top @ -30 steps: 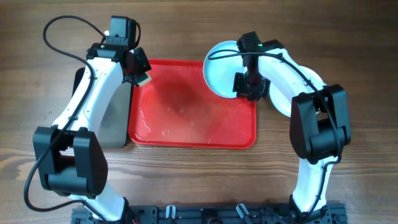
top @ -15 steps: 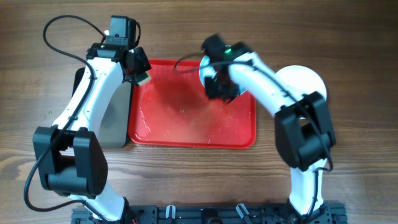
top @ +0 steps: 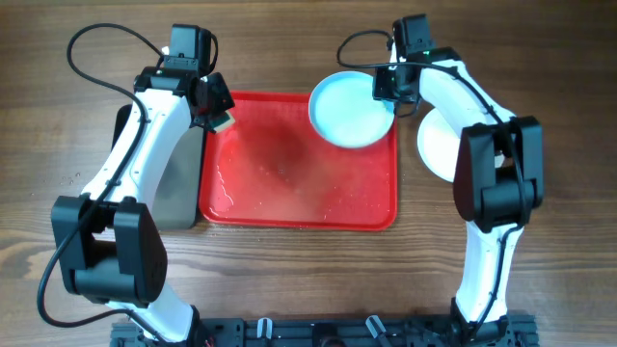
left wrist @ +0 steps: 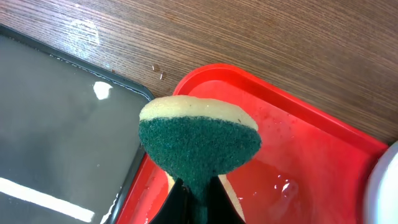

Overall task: Clean dirty plates on tray and stack at the side
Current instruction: 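Grip the top plate with the right gripper and drag it to tray center, then scrub the held plate with the sponge in the left gripper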

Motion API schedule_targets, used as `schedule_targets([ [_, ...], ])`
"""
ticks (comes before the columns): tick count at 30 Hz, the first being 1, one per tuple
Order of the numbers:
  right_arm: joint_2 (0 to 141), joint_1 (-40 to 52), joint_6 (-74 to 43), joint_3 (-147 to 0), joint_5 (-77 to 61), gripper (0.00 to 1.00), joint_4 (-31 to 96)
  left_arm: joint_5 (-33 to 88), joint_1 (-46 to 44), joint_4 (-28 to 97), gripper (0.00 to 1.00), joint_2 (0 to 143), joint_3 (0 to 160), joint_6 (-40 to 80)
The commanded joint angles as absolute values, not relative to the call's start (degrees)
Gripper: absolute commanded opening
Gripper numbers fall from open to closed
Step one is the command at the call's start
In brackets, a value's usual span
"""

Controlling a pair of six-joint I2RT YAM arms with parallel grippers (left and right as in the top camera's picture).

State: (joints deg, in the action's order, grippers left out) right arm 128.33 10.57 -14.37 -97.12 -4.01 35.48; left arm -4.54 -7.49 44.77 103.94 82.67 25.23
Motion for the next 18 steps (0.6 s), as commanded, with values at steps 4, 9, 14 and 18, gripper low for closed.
schedule_targets([
  [4,128.8,10.4,-11.5,-97.8,-5.2,0.04,38.5,-4.1,-7.6,44.6,0.04,104.3,82.4,26.2],
  [9,124.9,12.1,-11.6,-97.8,-9.1,0.04,45.4,-4.1,-7.6,44.6,0.04,104.3,82.4,26.2],
  [14,121.9,21.1,-15.1,-97.8,-9.0,0.04,53.4,-4.1,-7.6,44.6,0.04,104.3,82.4,26.2],
  [18,122.4,27.2,-27.5,-95.2,-8.6,0.04,52.9,-4.1,-7.6,44.6,0.04,104.3,82.4,26.2],
])
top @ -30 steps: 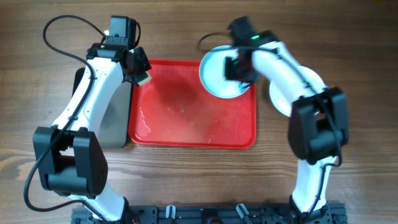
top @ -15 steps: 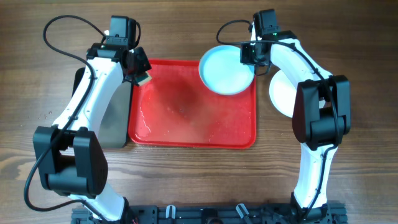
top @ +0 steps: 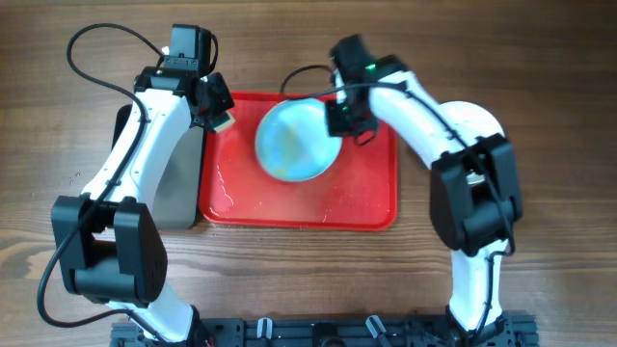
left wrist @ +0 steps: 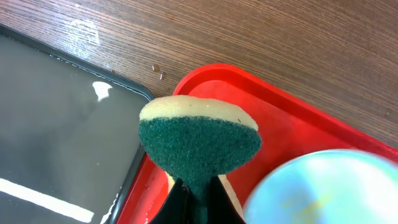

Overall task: Clean dirty plates on tray and stack at the side
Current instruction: 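Scrub the held plate with the sponge in the left gripper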

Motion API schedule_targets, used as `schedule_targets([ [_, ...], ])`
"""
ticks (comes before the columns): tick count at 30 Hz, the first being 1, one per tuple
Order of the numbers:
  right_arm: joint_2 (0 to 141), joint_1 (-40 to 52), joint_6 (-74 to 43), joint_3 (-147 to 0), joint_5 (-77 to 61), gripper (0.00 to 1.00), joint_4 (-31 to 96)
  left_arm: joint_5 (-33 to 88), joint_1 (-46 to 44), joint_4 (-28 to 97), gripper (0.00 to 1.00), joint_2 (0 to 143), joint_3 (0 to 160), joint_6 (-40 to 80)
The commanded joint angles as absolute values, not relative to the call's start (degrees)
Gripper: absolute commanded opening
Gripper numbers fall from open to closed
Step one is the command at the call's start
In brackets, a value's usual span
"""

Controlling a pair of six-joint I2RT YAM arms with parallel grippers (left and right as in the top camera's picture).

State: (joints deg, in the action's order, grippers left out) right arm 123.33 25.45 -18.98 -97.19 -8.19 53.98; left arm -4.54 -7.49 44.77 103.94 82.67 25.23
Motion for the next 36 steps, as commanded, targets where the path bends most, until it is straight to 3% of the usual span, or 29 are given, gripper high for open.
schedule_targets([
  [1,123.0,28.5,-29.3,-93.6,-8.7,0.04,51.1,-4.0,-7.6,44.8,0.04,104.3,82.4,26.2],
  [7,123.5,28.3,-26.9,-87.4,-19.0,0.04,40.8,2.9,-7.7,45.9,0.04,104.4,80.1,22.0],
  [11,123.5,28.2,-23.9,-85.0,-24.0,0.04,36.5,11.5,-7.7,43.7,0.04,104.5,76.3,8.1],
  [16,123.5,28.2,-23.9,-84.8,-24.6,0.04,35.4,12.1,-9.1,38.7,0.04,105.1,71.6,-6.0],
  [18,123.5,28.2,-23.9,-84.8,-24.6,0.04,35.4,3.4,-11.0,36.1,0.04,106.1,68.8,-5.0],
  [22,123.5,28.2,-23.9,-84.8,-24.5,0.04,35.3,-1.2,-14.5,37.4,0.04,109.6,68.5,-2.9],
  [26,123.5,28.2,-23.9,-84.8,-24.5,0.04,35.3,1.4,-19.2,38.5,0.04,111.1,68.5,-0.7],
  [31,123.5,28.2,-24.0,-84.8,-24.6,0.04,35.2,22.4,-23.1,42.5,0.04,111.1,68.5,-4.6],
  [34,123.5,28.2,-24.0,-84.8,-24.8,0.04,35.2,21.1,-22.9,39.5,0.04,111.1,68.5,-4.2],
  [36,123.5,28.2,-24.0,-84.8,-25.0,0.04,35.2,12.3,-22.2,34.8,0.04,111.1,68.5,2.0],
])
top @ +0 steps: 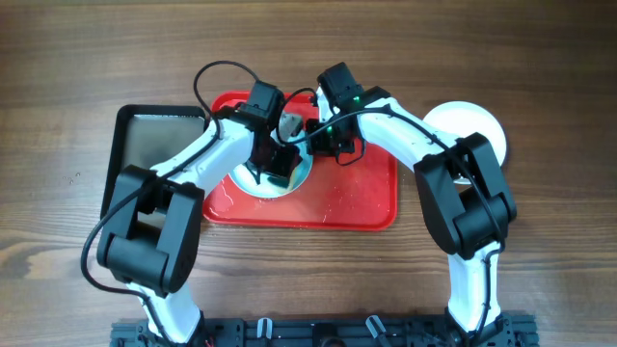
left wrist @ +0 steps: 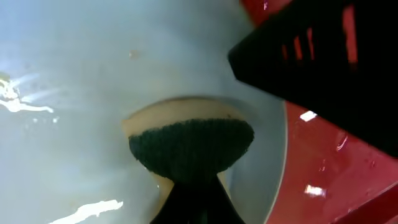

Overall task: Clean dirty plates on tray and stack at the side
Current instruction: 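Scrub the held plate with the sponge in the left gripper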

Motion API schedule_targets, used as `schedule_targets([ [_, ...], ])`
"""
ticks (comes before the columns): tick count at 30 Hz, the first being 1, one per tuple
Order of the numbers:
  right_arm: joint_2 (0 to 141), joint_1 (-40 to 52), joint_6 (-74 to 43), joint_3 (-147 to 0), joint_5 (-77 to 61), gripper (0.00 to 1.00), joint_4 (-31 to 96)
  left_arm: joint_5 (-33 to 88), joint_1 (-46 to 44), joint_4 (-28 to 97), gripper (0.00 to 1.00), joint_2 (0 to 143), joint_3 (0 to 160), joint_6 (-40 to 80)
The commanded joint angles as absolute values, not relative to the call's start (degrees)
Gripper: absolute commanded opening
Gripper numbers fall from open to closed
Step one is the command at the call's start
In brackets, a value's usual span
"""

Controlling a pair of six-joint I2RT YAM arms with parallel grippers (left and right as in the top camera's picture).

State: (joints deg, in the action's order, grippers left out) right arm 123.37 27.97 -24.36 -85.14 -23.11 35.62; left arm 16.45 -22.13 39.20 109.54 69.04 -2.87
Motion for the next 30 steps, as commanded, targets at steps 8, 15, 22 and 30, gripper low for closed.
schedule_targets([
  [8,123.5,28.2,-24.0,-84.8,-25.0,0.04,35.3,-23.3,-20.7,23.4,0.04,111.2,68.5,15.3],
  [15,123.5,28.2,-24.4,-84.8,-25.0,0.05,35.4,-15.4,-20.7,46.2,0.04,111.2,68.5,21.3],
  [22,125.7,25.4,-24.0,-84.7,-34.6,0.04,35.3,24.2,-20.7,45.8,0.04,111.2,68.5,-8.4],
  [30,128.2,25.4,-23.0,-84.7,-39.1,0.04,33.6,21.9,-20.7,33.5,0.04,111.8,68.5,-0.2],
])
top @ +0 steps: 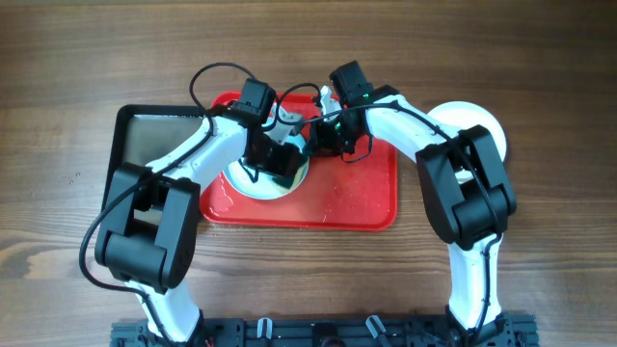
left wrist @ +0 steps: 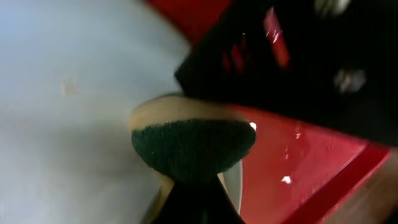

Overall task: Clean dirty plates on tray and stack at the side
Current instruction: 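Scrub the held plate with the sponge in the left gripper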

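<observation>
A pale blue plate [top: 249, 183] lies in the red tray [top: 371, 198], on its left half. My left gripper [top: 281, 162] hangs over the plate, shut on a sponge [left wrist: 193, 149] with a green scouring face and a yellow back. In the left wrist view the sponge rests at the rim of the plate [left wrist: 68, 124], with wet red tray [left wrist: 298, 168] beyond it. My right gripper [top: 318, 141] sits at the plate's right rim, shut on it; it shows as a black blurred mass [left wrist: 292, 62] close to the sponge.
A stack of white plates [top: 479, 123] stands on the table right of the tray, partly under the right arm. A dark grey tray [top: 154, 145] lies to the left of the red one. Both arms and their cables crowd the red tray's back half.
The sponge was on the plate's inner surface and is now at its rim beside the right gripper, over the tray's red edge. Both grippers have shifted slightly; the plate stays in the tray.
The left gripper held the sponge over the tray's back left corner while the right gripper held the plate at the back right. The plate was then over the tray's middle. Later it lay in the tray's left half with the sponge on it, as now.
</observation>
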Motion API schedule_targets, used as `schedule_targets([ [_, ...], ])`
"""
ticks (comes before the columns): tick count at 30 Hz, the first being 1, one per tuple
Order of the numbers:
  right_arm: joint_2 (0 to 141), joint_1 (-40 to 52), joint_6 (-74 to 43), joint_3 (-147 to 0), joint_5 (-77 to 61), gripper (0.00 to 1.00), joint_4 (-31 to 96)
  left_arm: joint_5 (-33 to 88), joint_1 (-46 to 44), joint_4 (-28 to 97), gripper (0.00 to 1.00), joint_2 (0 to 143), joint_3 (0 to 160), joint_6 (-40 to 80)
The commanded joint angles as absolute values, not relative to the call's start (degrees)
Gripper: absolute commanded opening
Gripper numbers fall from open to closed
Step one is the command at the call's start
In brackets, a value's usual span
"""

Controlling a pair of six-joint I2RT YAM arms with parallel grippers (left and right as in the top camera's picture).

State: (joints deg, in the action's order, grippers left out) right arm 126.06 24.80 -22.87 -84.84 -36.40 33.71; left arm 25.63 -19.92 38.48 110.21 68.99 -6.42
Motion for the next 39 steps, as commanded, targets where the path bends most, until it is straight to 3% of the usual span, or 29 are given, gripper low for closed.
schedule_targets([
  [1,128.2,25.4,-23.1,-84.7,-39.1,0.04,33.7,16.1,-20.7,31.4,0.04,111.9,68.5,3.5],
  [6,128.2,25.4,-22.8,-84.7,-39.1,0.04,33.7,-20.2,-20.6,26.2,0.04,112.6,68.5,17.5],
  [10,128.2,25.4,-22.7,-84.7,-39.1,0.04,33.7,-27.9,-17.5,28.7,0.04,112.6,68.5,18.6],
  [13,128.2,25.4,-22.7,-84.7,-39.1,0.04,33.7,-19.7,-15.0,32.9,0.04,112.6,68.5,17.0],
  [16,128.2,25.4,-22.7,-84.7,-39.1,0.04,33.6,5.6,-13.0,39.9,0.04,112.6,68.5,5.3],
  [18,128.2,25.4,-22.7,-84.7,-39.1,0.04,33.7,26.5,-13.0,45.4,0.04,112.6,68.5,-9.6],
  [20,128.2,25.4,-22.7,-84.7,-39.1,0.04,33.7,35.0,-13.0,48.0,0.04,112.6,68.5,-15.4],
  [26,128.2,25.4,-22.7,-84.7,-39.1,0.04,33.7,36.5,-13.0,40.0,0.04,112.6,68.5,-15.9],
  [29,128.2,25.4,-22.7,-84.7,-39.1,0.04,33.7,22.5,-13.0,28.8,0.04,112.6,68.5,-5.8],
  [33,128.2,25.4,-22.7,-84.7,-39.1,0.04,33.7,-0.8,-13.0,23.6,0.04,112.6,68.5,3.8],
  [37,128.2,25.4,-22.7,-84.7,-39.1,0.04,33.7,-20.6,-13.0,31.1,0.04,112.6,68.5,17.3],
  [39,128.2,25.4,-22.7,-84.7,-39.0,0.04,33.7,-23.4,-13.0,37.0,0.04,112.6,68.5,20.7],
])
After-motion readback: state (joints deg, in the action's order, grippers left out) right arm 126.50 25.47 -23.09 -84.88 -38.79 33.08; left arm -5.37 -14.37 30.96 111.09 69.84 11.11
